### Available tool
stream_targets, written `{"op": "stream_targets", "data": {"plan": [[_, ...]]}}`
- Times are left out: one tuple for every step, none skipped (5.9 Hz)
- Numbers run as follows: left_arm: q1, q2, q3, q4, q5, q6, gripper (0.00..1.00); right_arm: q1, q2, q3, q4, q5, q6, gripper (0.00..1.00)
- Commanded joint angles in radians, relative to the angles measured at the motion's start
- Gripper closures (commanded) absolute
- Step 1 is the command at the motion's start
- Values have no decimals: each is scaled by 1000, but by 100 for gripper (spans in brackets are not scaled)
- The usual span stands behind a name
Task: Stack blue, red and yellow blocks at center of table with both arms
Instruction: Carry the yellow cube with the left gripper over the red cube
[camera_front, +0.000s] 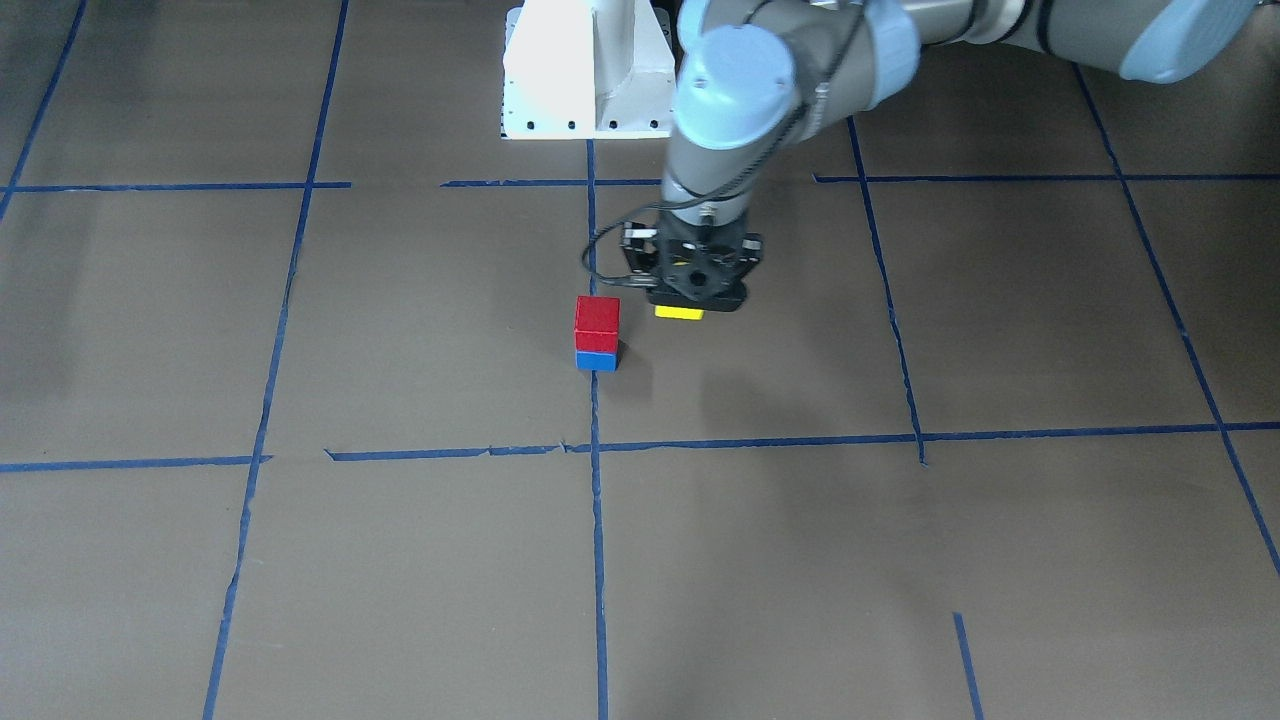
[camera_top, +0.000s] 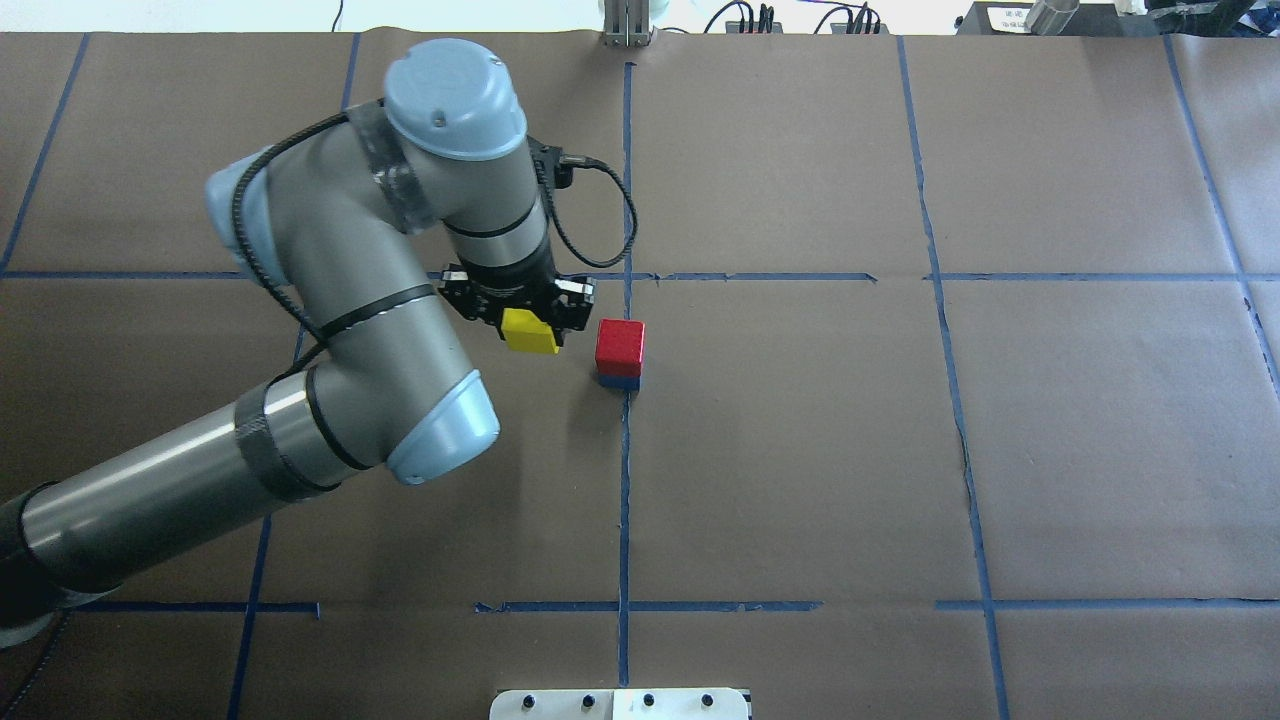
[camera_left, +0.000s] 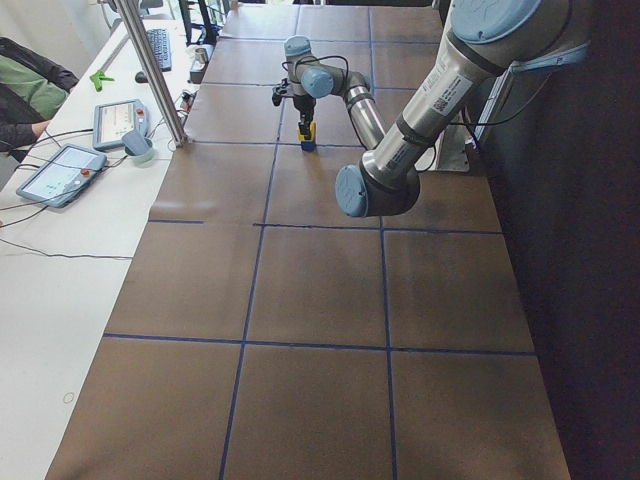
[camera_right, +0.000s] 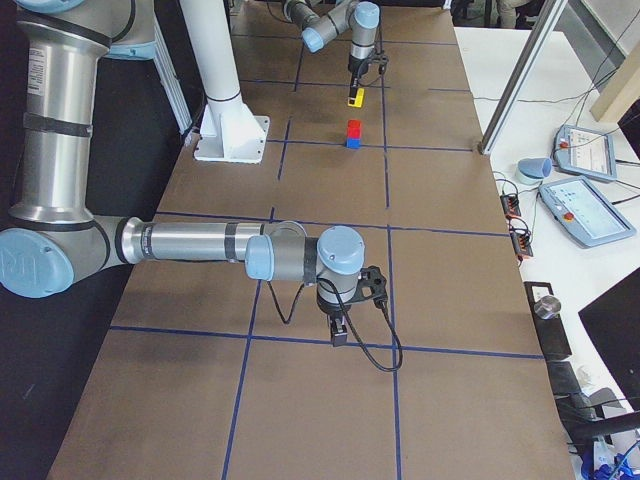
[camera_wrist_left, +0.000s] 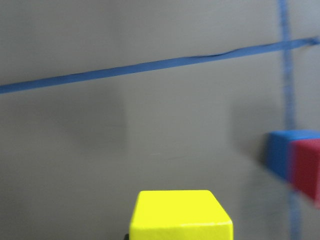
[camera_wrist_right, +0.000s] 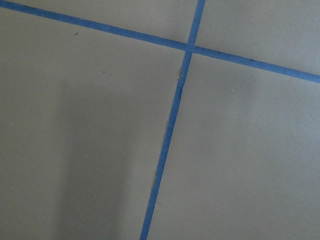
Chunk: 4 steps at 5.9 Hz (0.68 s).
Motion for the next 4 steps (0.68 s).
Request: {"op": "stream_targets", "data": {"plan": [[54,-76,67,-13,57,-30,93,0,1,0,0,0,0,0],[59,-114,114,-13,67,-36,93,0,1,-2,0,0,0,0],[59,-137,148,-27,65,-65,93,0,-1,-2,0,0,0,0],[58,-136,170,-71,67,-94,93,0,1,-2,0,0,0,0]]}}
